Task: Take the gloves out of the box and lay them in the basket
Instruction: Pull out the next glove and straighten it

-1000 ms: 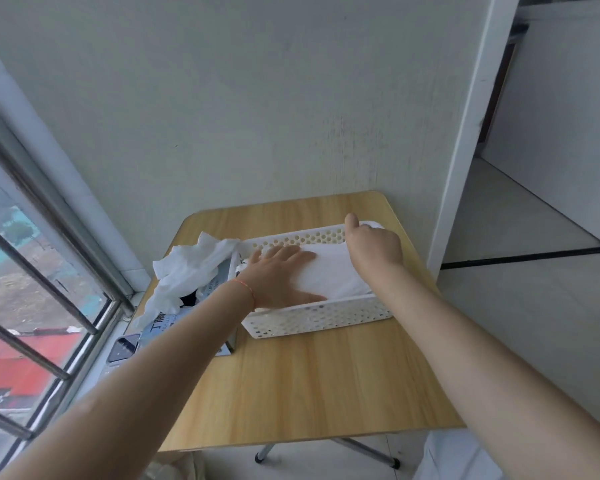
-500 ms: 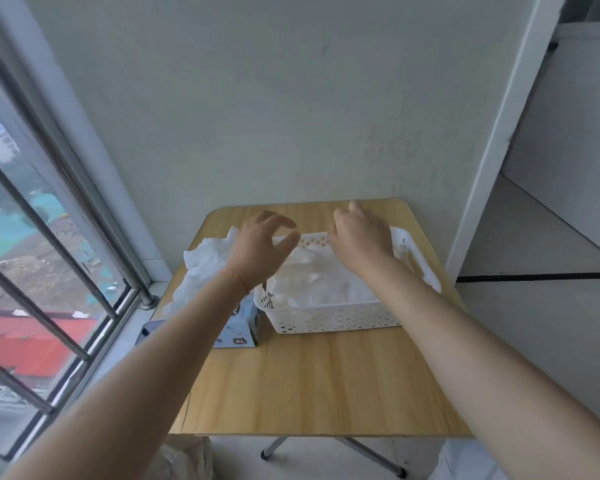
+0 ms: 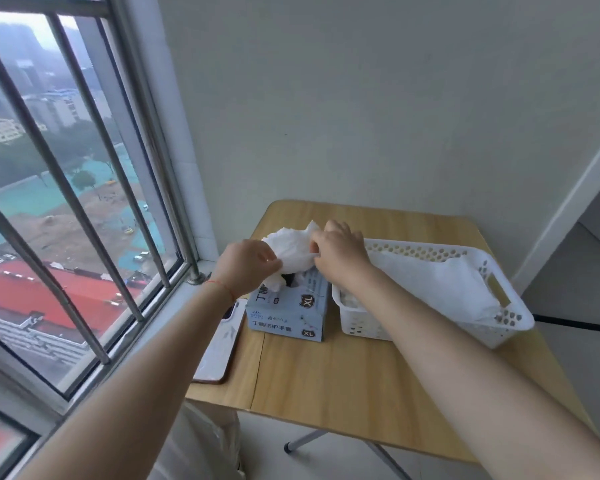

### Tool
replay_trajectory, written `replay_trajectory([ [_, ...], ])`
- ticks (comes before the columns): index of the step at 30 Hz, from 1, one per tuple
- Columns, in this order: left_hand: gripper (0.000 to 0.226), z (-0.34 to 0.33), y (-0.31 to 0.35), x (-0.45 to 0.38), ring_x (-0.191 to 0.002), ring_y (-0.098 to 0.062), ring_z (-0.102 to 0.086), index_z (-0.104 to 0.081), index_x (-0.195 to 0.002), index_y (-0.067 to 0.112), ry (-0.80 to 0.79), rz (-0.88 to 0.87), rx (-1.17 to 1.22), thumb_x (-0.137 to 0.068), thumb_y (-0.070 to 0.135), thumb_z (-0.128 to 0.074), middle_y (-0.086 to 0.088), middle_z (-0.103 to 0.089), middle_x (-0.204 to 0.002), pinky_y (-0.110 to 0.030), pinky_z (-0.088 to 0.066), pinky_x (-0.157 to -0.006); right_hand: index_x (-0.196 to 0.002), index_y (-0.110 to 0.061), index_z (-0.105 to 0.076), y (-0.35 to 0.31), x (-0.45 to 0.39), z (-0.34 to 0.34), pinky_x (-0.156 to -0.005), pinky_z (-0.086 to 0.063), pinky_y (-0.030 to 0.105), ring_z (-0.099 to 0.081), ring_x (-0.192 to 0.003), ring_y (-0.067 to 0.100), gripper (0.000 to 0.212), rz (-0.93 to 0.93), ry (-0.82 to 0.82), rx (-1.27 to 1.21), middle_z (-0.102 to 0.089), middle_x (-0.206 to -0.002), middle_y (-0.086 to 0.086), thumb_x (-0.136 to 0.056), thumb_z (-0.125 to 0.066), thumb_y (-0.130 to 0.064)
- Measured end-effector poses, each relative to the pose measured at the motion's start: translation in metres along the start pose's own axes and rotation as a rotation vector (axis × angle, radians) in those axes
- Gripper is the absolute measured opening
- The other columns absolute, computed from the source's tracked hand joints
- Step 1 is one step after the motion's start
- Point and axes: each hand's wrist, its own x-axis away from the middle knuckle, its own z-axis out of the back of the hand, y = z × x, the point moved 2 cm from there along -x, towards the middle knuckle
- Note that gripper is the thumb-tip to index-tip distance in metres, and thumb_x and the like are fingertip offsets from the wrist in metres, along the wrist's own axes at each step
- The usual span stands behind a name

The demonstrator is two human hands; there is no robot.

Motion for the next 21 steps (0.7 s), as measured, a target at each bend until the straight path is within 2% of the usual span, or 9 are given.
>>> replay_trajectory([
  [4,0.023,0.012,0.008,0.001,-0.086,-0.014,-0.063,-0.076,-0.092,0.019,0.165,-0.061,0.096,-0.094,0.036,-0.06,0.009,-0.065,-0.086,-0.029,-0.052,-0.077,-0.099,-0.017,-0.063,0.005,-0.003,0.01,-0.085,-0.033,0.036,-0.045,-0.107,0.024,0.017,-0.014,0.068,-0.09,-0.053,-0.104,0.003,-0.095,-0.047,-0.017],
  [6,0.026,0.019,0.017,0.003,-0.084,-0.013,-0.061,-0.075,-0.097,0.016,0.215,-0.093,0.143,-0.096,0.036,-0.058,0.007,-0.065,-0.089,-0.025,-0.049,-0.073,-0.096,-0.017,-0.066,0.008,-0.003,0.021,-0.085,-0.039,0.034,-0.048,-0.103,0.021,0.017,-0.04,0.139,-0.234,-0.054,-0.1,0.0,-0.095,-0.049,-0.019],
  [9,0.027,0.021,0.023,0.003,-0.082,-0.006,-0.063,-0.068,-0.098,0.023,0.149,-0.135,0.302,-0.088,0.049,-0.064,0.01,-0.067,-0.089,-0.019,-0.05,-0.072,-0.093,-0.016,-0.065,0.009,-0.002,0.042,-0.073,-0.04,0.021,-0.053,-0.091,0.015,0.013,-0.091,0.257,-0.524,-0.057,-0.096,-0.002,-0.094,-0.052,-0.018],
  [11,0.025,0.014,0.022,0.0,-0.077,-0.007,-0.062,-0.064,-0.092,0.025,0.072,-0.133,0.259,-0.084,0.049,-0.068,0.01,-0.065,-0.085,-0.022,-0.051,-0.071,-0.09,-0.016,-0.061,0.008,0.0,0.055,-0.064,-0.036,0.015,-0.052,-0.081,0.011,0.011,-0.132,0.275,-0.669,-0.059,-0.089,-0.004,-0.093,-0.051,-0.018],
  [13,0.032,0.009,0.023,-0.001,-0.061,-0.011,-0.048,-0.06,-0.075,0.01,0.046,-0.111,0.232,-0.087,0.039,-0.068,0.006,-0.054,-0.067,-0.026,-0.041,-0.061,-0.084,-0.014,-0.056,0.007,0.002,0.066,-0.058,-0.036,0.015,-0.048,-0.072,0.008,0.01,-0.183,0.263,-0.817,-0.054,-0.079,-0.006,-0.091,-0.049,-0.016],
  [14,0.042,0.007,0.023,0.0,-0.058,-0.014,-0.04,-0.056,-0.072,-0.001,0.04,-0.09,0.294,-0.086,0.038,-0.066,0.001,-0.046,-0.063,-0.027,-0.035,-0.059,-0.082,-0.014,-0.053,0.007,0.001,0.069,-0.055,-0.036,0.013,-0.046,-0.069,0.007,0.01,-0.204,0.254,-0.861,-0.052,-0.076,-0.007,-0.09,-0.049,-0.016],
  [16,0.055,0.013,0.026,0.003,-0.062,-0.016,-0.04,-0.057,-0.079,-0.01,0.042,-0.027,0.542,-0.078,0.045,-0.061,-0.008,-0.045,-0.067,-0.031,-0.036,-0.063,-0.078,-0.014,-0.053,0.007,0.002,0.076,-0.05,-0.035,0.01,-0.045,-0.064,0.006,0.011,-0.235,0.242,-0.913,-0.05,-0.071,-0.007,-0.089,-0.049,-0.015],
  [19,0.05,0.027,0.034,0.007,-0.072,-0.02,-0.05,-0.062,-0.085,-0.006,0.051,0.111,0.88,-0.072,0.041,-0.061,-0.011,-0.055,-0.08,-0.037,-0.042,-0.071,-0.066,-0.017,-0.049,0.009,0.004,0.083,-0.054,-0.034,0.024,-0.041,-0.059,0.014,0.021,-0.268,0.205,-1.036,-0.043,-0.061,-0.003,-0.087,-0.051,-0.016],
  [21,0.039,0.031,0.037,0.005,-0.077,-0.024,-0.055,-0.064,-0.092,0.005,0.051,0.22,1.088,-0.072,0.039,-0.065,-0.011,-0.059,-0.087,-0.038,-0.046,-0.075,-0.061,-0.017,-0.043,0.011,0.007,0.085,-0.053,-0.028,0.025,-0.037,-0.056,0.018,0.026,-0.295,0.14,-1.113,-0.037,-0.059,0.003,-0.086,-0.052,-0.018],
])
